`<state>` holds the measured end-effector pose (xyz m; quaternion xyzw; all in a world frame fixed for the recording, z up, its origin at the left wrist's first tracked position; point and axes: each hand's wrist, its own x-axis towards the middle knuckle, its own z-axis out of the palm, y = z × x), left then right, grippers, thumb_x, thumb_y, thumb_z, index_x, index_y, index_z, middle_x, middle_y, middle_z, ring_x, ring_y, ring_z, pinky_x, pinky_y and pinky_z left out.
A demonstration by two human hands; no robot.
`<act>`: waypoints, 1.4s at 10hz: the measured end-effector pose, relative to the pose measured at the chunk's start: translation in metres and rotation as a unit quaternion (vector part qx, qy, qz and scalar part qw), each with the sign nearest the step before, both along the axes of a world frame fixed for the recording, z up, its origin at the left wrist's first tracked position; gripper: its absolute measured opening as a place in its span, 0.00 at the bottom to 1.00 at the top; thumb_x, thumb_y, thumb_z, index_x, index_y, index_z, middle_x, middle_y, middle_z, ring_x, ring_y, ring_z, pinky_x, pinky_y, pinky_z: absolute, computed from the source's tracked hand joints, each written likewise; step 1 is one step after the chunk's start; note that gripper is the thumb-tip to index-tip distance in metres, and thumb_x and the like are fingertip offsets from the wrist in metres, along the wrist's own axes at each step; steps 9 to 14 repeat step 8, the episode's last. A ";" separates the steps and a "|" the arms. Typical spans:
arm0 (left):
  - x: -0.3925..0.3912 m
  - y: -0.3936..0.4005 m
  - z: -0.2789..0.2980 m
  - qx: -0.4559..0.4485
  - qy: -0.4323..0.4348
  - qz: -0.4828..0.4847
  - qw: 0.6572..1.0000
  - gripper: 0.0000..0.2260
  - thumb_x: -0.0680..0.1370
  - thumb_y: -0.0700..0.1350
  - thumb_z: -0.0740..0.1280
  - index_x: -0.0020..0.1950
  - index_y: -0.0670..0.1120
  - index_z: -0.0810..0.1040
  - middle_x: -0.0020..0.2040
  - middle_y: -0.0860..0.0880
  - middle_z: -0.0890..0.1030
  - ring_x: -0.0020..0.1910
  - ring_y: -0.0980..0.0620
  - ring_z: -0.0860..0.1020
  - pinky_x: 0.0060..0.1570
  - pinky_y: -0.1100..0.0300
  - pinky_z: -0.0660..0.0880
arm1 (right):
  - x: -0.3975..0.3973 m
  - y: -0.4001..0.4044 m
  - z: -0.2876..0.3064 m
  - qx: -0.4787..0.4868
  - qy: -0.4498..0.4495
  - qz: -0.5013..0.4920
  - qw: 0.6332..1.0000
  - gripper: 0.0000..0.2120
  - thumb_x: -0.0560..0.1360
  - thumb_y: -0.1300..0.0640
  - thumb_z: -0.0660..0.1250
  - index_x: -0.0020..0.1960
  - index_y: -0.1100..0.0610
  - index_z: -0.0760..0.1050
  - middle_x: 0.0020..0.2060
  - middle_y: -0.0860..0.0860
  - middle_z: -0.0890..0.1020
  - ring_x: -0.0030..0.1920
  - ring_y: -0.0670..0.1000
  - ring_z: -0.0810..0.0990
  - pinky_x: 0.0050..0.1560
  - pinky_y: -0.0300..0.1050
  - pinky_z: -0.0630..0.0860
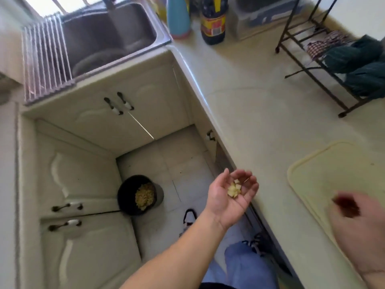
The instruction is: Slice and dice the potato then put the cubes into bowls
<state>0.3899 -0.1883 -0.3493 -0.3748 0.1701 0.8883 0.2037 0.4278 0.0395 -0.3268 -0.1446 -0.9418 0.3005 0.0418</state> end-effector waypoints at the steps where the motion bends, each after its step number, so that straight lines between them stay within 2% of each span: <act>1: 0.004 -0.029 0.001 -0.014 -0.022 0.029 0.999 0.19 0.81 0.49 0.62 0.39 0.39 0.83 0.43 0.41 0.83 0.43 0.44 0.83 0.50 0.50 0.81 | -0.025 -0.127 0.044 -0.041 0.041 0.220 0.974 0.05 0.68 0.67 0.68 0.40 0.58 0.77 0.36 0.51 0.78 0.38 0.47 0.76 0.43 0.33 0.72; 2: 0.009 -0.070 -0.005 -0.051 -0.054 0.072 0.995 0.22 0.83 0.53 0.61 0.34 0.43 0.79 0.37 0.45 0.80 0.36 0.49 0.80 0.41 0.57 0.80 | -0.030 -0.199 0.014 -0.115 -0.005 0.366 0.923 0.05 0.67 0.68 0.67 0.40 0.59 0.78 0.40 0.50 0.80 0.46 0.43 0.77 0.51 0.24 0.68; 3: 0.014 -0.122 -0.016 -0.065 -0.103 0.126 0.984 0.25 0.84 0.54 0.60 0.28 0.47 0.72 0.30 0.50 0.73 0.27 0.53 0.73 0.35 0.61 0.74 | -0.025 -0.253 -0.009 -0.137 -0.036 0.447 0.883 0.06 0.73 0.63 0.64 0.43 0.59 0.79 0.44 0.51 0.83 0.51 0.45 0.79 0.56 0.24 0.68; 4: 0.023 -0.181 -0.039 -0.054 -0.163 0.214 0.962 0.30 0.86 0.50 0.58 0.22 0.46 0.66 0.22 0.50 0.67 0.18 0.54 0.66 0.22 0.66 0.67 | -0.016 -0.303 -0.026 -0.160 -0.061 0.502 0.847 0.05 0.73 0.65 0.67 0.46 0.59 0.80 0.47 0.51 0.83 0.51 0.43 0.78 0.56 0.26 0.70; 5: 0.045 -0.234 -0.065 -0.041 -0.203 0.283 0.937 0.25 0.86 0.49 0.56 0.29 0.46 0.65 0.22 0.49 0.67 0.16 0.54 0.64 0.19 0.68 0.64 | -0.008 -0.348 -0.044 -0.174 -0.119 0.500 0.840 0.07 0.73 0.65 0.70 0.48 0.55 0.81 0.44 0.47 0.82 0.45 0.42 0.78 0.50 0.29 0.74; 6: 0.067 -0.277 -0.096 -0.037 -0.211 0.362 0.907 0.20 0.87 0.50 0.54 0.39 0.43 0.72 0.30 0.44 0.76 0.28 0.49 0.75 0.35 0.57 0.72 | -0.004 -0.397 -0.063 -0.163 -0.228 0.488 0.826 0.11 0.76 0.59 0.69 0.57 0.54 0.80 0.52 0.47 0.83 0.53 0.45 0.80 0.57 0.39 0.76; 7: 0.081 -0.311 -0.115 -0.047 -0.222 0.415 0.881 0.26 0.87 0.57 0.51 0.66 0.36 0.74 0.60 0.35 0.79 0.63 0.39 0.78 0.63 0.48 0.73 | -0.002 -0.440 -0.073 -0.130 -0.343 0.516 0.774 0.23 0.79 0.52 0.65 0.72 0.55 0.69 0.68 0.50 0.76 0.68 0.49 0.74 0.66 0.37 0.67; 8: 0.098 -0.338 -0.134 -0.020 -0.219 0.415 0.883 0.42 0.81 0.70 0.50 0.82 0.38 0.53 0.80 0.35 0.61 0.79 0.35 0.61 0.78 0.41 0.57 | 0.000 -0.469 -0.081 -0.103 -0.380 0.518 0.759 0.27 0.80 0.49 0.62 0.76 0.53 0.62 0.73 0.50 0.70 0.72 0.49 0.69 0.69 0.39 0.65; 14: 0.098 -0.338 -0.134 -0.020 -0.219 0.415 0.883 0.42 0.81 0.70 0.50 0.82 0.38 0.53 0.80 0.35 0.61 0.79 0.35 0.61 0.78 0.41 0.57 | 0.000 -0.469 -0.081 -0.103 -0.380 0.518 0.759 0.27 0.80 0.49 0.62 0.76 0.53 0.62 0.73 0.50 0.70 0.72 0.49 0.69 0.69 0.39 0.65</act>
